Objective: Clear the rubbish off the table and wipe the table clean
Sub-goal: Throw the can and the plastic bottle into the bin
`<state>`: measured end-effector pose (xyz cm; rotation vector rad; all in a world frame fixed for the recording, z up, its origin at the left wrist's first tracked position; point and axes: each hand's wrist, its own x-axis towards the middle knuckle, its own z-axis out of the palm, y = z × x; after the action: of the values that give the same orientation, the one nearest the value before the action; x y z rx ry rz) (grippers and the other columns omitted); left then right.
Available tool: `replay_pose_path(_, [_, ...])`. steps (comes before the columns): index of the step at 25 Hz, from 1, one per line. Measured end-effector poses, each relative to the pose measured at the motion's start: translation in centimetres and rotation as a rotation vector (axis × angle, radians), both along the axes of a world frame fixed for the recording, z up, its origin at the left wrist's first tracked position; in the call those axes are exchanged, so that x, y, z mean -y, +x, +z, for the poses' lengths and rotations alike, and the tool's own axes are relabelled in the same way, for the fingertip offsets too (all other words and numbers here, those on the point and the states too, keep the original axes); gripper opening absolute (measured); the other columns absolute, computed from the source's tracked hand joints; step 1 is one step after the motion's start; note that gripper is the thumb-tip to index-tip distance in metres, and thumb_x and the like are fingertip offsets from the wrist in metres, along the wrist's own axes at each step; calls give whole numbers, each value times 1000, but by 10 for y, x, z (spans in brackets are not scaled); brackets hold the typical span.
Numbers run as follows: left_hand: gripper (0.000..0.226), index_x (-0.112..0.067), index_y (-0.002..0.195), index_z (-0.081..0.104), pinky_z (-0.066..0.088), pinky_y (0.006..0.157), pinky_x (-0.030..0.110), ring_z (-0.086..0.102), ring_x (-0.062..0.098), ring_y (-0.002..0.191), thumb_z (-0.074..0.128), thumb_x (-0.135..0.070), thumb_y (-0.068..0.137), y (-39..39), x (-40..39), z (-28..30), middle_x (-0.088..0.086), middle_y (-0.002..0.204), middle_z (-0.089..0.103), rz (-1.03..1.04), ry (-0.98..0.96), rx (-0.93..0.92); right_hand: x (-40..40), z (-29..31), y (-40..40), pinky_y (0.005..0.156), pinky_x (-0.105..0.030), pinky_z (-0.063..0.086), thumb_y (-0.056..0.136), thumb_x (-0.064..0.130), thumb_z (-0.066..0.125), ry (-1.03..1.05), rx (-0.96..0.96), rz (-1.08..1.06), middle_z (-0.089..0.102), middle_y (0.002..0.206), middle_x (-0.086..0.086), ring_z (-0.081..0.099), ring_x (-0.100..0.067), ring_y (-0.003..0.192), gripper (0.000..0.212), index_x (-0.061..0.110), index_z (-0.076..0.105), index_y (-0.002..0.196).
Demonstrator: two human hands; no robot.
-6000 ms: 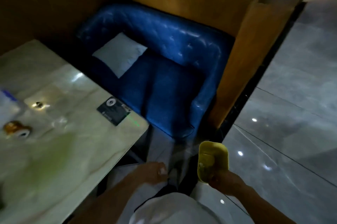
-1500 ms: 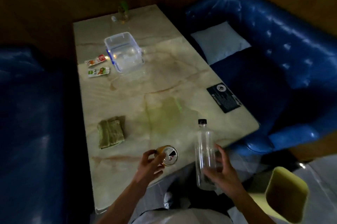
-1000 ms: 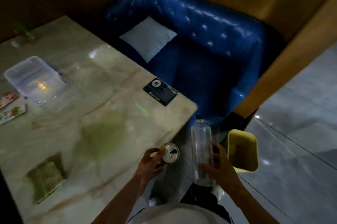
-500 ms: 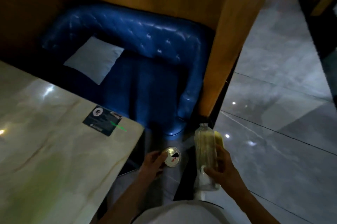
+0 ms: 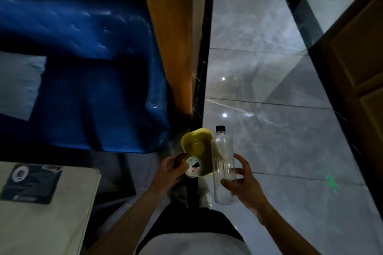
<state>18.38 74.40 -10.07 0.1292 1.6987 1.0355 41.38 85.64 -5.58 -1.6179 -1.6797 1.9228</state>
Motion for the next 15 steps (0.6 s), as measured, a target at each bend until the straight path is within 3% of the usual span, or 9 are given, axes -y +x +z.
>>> replay_pose_path(2, [25,-25,94,57,53,54,15,70,1,72,75,-14,80,0,-13,-24,-19,77,75,-75,-15,-15,-3,-16,4,61,-25,56,73,22,82,-25,45,-30,58,117,4,67,-20,94,84,52,31,133])
replay_pose_path(5, [35,-25,97,55,53,68,27,65,11,86,82,-20,75,-5,-25,-61,-7,96,69,-145,-100,7,-7,-48,6,56,-20,54,73,27,82,-67,111,-85,58,114,5,69,-17,88,82,55,31,130])
replay_pose_path(8, [46,-28,95,53,53,78,34,64,16,90,88,-27,64,-11,-34,-103,0,102,66,-221,-181,-23,-8,-89,5,61,-28,59,75,27,81,-139,195,-121,59,115,3,68,-18,90,82,54,28,131])
replay_pose_path(11, [46,-30,89,53,50,69,14,64,8,85,90,-23,62,-13,-40,-149,-6,97,68,-307,-223,-88,-7,-135,2,68,-35,62,76,30,79,-213,266,-118,58,118,-2,67,-19,90,83,49,25,136])
replay_pose_path(13, [55,-32,93,54,46,61,3,65,-4,81,90,-37,51,-16,-44,-183,-13,95,68,-383,-237,-103,-9,-172,-3,67,-34,62,77,32,78,-249,291,-97,59,120,-5,68,-17,87,82,46,25,138])
replay_pose_path(15, [71,-30,107,54,52,75,10,65,-4,90,87,-43,45,-20,-50,-217,-5,105,68,-449,-238,-86,-15,-210,-9,75,-40,62,79,35,77,-275,319,-71,59,121,-7,67,-19,89,81,43,26,141])
